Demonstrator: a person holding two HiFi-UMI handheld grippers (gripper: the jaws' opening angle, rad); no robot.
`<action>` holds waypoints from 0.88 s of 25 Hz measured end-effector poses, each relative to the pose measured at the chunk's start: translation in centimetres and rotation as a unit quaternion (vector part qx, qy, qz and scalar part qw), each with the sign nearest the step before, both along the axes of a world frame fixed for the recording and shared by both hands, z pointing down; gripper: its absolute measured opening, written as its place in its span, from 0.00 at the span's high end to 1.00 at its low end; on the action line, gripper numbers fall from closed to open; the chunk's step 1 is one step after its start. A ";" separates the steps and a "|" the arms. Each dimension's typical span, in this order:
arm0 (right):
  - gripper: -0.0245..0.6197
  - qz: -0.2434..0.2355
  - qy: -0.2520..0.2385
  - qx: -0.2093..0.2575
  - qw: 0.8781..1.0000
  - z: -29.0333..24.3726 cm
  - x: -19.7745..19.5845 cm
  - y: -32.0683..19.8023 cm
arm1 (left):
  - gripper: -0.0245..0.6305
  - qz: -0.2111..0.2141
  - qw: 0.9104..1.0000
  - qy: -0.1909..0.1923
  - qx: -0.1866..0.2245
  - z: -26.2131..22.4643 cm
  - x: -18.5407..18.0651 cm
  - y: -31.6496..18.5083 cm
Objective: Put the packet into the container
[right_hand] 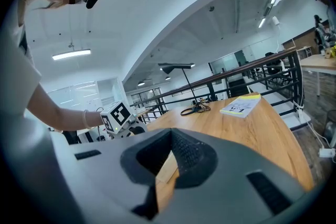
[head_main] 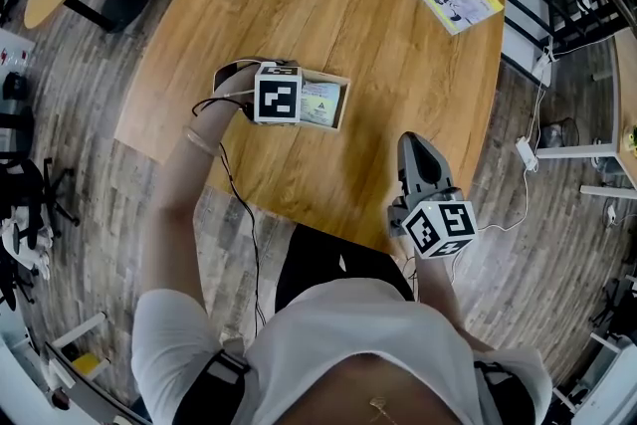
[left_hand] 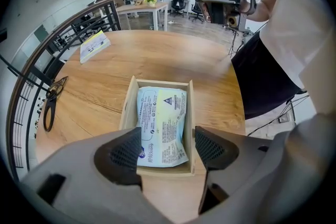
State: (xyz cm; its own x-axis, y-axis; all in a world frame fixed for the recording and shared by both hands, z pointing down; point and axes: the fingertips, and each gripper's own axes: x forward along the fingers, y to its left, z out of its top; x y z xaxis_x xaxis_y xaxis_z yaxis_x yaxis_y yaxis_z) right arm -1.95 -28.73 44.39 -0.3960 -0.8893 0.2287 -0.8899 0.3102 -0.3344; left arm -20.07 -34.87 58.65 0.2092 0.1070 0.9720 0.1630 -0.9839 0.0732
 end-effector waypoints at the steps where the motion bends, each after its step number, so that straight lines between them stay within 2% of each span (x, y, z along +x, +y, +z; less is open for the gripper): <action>1: 0.94 -0.001 -0.001 0.001 1.000 -0.1 -0.1 0.0 | 0.49 -0.004 1.000 0.004 0.010 -0.1 0.0 -0.2; 3: 0.94 -0.004 -0.001 0.002 1.000 -0.2 -0.3 0.0 | 0.66 -0.014 0.999 0.015 0.043 -0.5 0.0 -1.3; 4: 0.94 -0.006 -0.001 0.002 1.000 -0.2 -0.4 0.0 | 0.71 -0.020 0.998 0.023 0.055 -0.9 0.0 -1.7; 8: 0.94 -0.010 -0.003 0.006 1.000 -0.4 -0.8 -0.1 | 0.78 -0.058 0.993 0.068 0.078 -2.4 0.4 -2.9; 13: 0.94 -0.015 -0.005 0.010 1.000 -0.7 -1.1 -0.1 | 0.84 -0.113 0.979 0.116 0.121 -3.6 0.5 -4.2; 18: 0.94 -0.020 -0.006 0.012 1.000 -0.9 -1.4 -0.1 | 0.86 -0.186 0.956 0.174 0.142 -4.4 0.2 -4.0; 22: 0.94 -0.025 -0.007 0.014 1.000 -1.0 -1.6 0.0 | 0.87 -0.250 0.930 0.216 0.163 -5.2 -0.3 -4.1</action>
State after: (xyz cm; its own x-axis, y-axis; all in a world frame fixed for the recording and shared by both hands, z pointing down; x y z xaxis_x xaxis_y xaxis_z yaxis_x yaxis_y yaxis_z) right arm -3.54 -28.69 43.38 -0.4424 -0.8746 0.1987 -0.8686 0.3627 -0.3376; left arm -20.34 -38.97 53.43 0.5318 -0.3941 0.7496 -0.3760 -0.9030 -0.2080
